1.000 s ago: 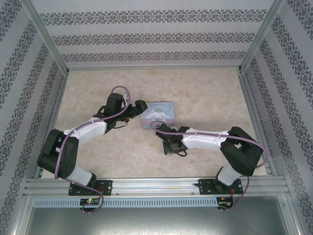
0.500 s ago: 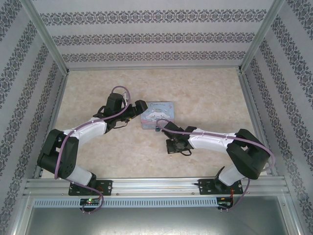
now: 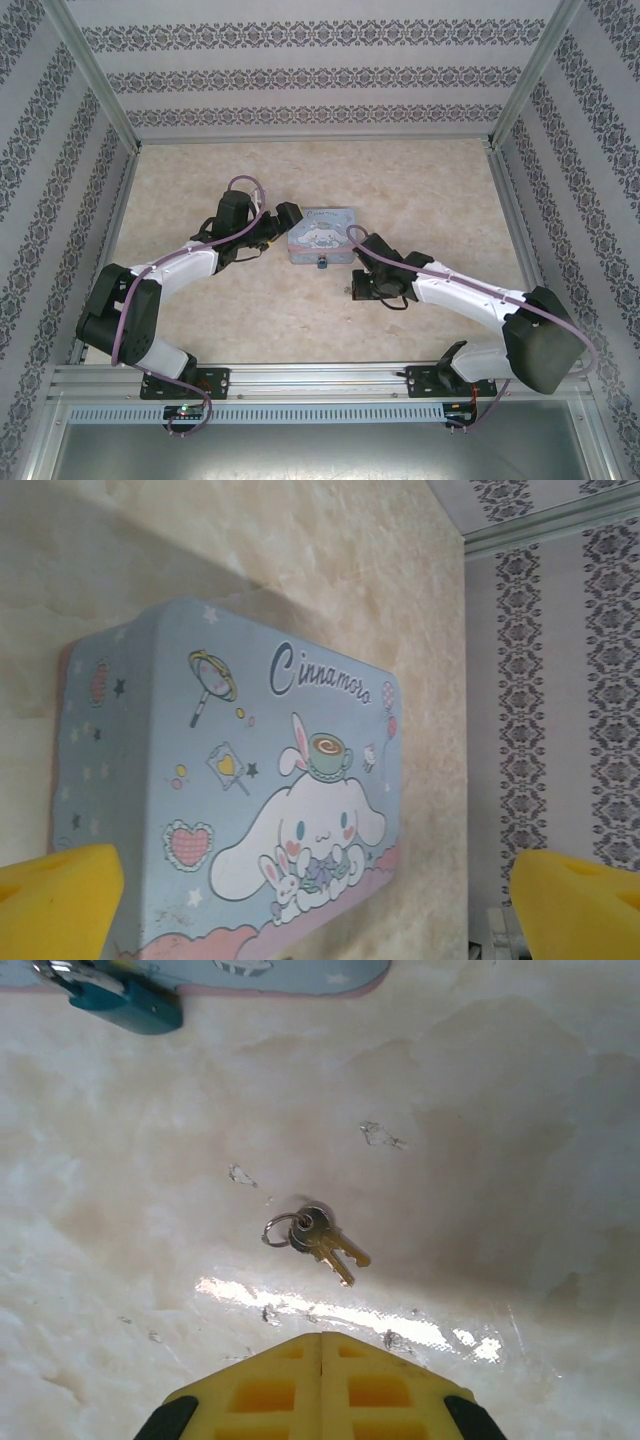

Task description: Unlock a padlock with a key

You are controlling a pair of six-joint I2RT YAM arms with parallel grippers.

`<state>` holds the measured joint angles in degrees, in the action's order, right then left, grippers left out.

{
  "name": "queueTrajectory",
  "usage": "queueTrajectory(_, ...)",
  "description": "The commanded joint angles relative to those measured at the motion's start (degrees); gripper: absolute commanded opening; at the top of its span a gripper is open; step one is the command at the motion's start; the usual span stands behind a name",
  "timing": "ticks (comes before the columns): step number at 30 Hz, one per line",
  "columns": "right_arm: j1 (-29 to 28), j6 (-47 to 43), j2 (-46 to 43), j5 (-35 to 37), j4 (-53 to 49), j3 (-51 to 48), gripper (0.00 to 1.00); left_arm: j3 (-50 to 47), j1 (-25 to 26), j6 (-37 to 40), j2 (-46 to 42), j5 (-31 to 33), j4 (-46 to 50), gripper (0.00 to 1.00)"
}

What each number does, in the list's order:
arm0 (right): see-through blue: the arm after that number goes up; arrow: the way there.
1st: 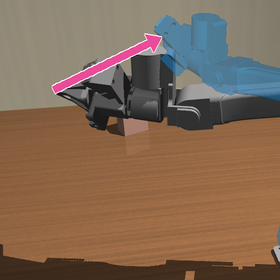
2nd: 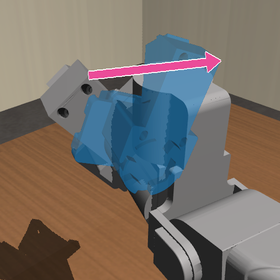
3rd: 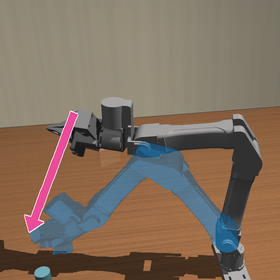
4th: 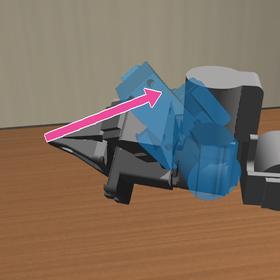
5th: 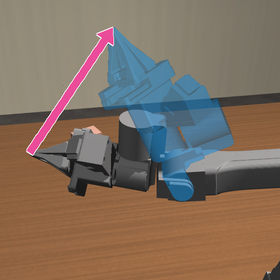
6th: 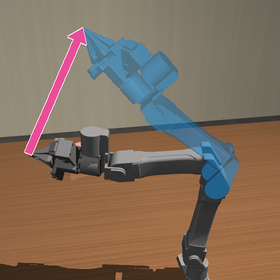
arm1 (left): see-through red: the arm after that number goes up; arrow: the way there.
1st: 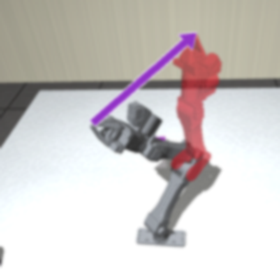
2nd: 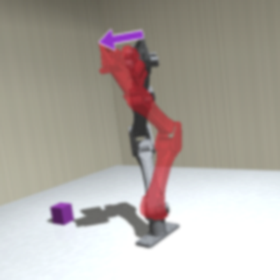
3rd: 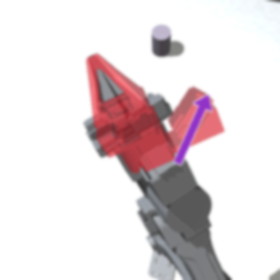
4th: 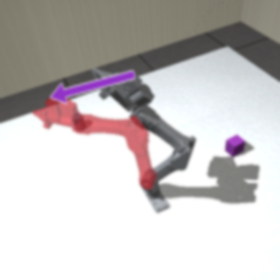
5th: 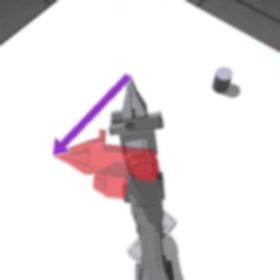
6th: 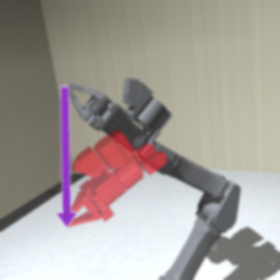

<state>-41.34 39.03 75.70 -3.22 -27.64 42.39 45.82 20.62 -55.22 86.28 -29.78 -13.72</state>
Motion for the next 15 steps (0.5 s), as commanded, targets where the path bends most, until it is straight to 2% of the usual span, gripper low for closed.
queueTrajectory(1,0.86,-0.53,-0.13,-1.06,-1.45,0.75,0.00,-0.47,0.30,-2.60,-1.76,-1.36,-3.84,0.99)
queueTrajectory(3,0.87,-0.53,1.33,-0.69,-1.71,1.30,0.29,-0.40,0.42,-2.61,-1.91,-1.27,-3.76,0.99)
queueTrajectory(6,0.35,0.01,3.72,-0.13,-1.66,2.57,0.46,-0.34,0.43,-2.37,-2.13,-0.97,-3.40,0.99)
queueTrajectory(13,-1.03,2.54,9.61,-0.02,-1.68,5.31,0.48,-0.47,0.44,-2.61,-1.91,-0.57,-3.52,0.99)
queueTrajectory(15,-1.65,3.59,10.94,0.31,-1.31,5.57,0.54,-0.62,0.47,-2.44,-1.91,-0.45,-3.34,0.99)
